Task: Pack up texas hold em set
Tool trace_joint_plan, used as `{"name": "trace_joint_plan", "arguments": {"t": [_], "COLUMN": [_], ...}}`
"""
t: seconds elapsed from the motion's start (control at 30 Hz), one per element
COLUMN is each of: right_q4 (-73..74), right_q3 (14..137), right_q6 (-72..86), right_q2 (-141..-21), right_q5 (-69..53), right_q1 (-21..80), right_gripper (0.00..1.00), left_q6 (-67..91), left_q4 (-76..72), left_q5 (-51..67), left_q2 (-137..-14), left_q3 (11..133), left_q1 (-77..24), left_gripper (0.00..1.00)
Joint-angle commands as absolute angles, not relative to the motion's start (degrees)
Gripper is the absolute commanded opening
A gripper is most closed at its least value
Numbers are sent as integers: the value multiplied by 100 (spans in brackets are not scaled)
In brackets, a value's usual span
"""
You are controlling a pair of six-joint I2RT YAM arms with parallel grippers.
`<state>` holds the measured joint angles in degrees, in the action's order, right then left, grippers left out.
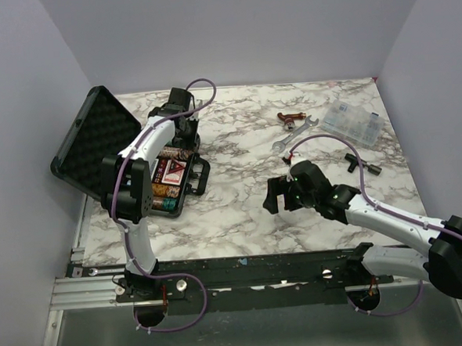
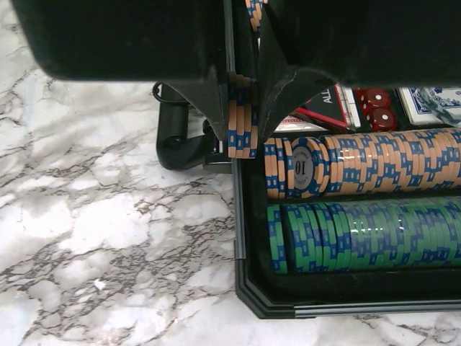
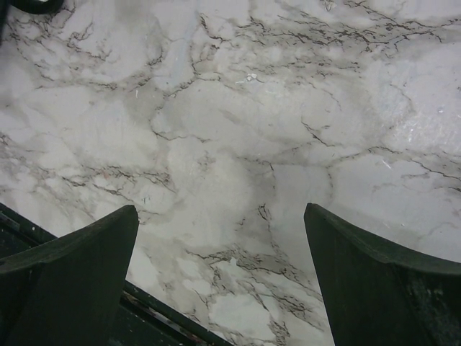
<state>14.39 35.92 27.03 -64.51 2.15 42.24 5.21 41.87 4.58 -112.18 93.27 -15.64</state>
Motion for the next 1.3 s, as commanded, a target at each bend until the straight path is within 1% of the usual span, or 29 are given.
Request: {"name": "trace_joint_plan", "arguments": {"t": [0.0,0.23,0.5,0.6,0.93,1.13,1.27], "right_q4": [1253,1237,1235,1214,1223,1207,1179], "right_q3": [3492,3482,3486,3476,3479,3474,3464], "right_q6": [2739,2727,2725,2716,2723,2702,2695], "right_q2": [-6379,-6394,-6407,-6407,-6398,-6409,-6440], "right_q5": [319,270,219,195,188,169,145], "right_q1": [4192,4192,4192,4192,4187,4191,4190], "right_gripper": [100,100,100,100,100,100,100], "left_q6": [422,448,458,489,387,376,461], "left_q4": [4309,4307,4392,4343,4504,4588,4771], "left_q5": [641,875,704,921,75,-165,-45], "left_q2": [-11421,-11555,-11645,-11607,-11898,-11906,-12001], "left_q3": [9571,9646,9716,9697,9835,9859,10003], "left_q1": [-1392,-1347,-1346,-1346,-1318,-1301,-1287], "left_gripper": [0,0,0,0,0,0,0]}}
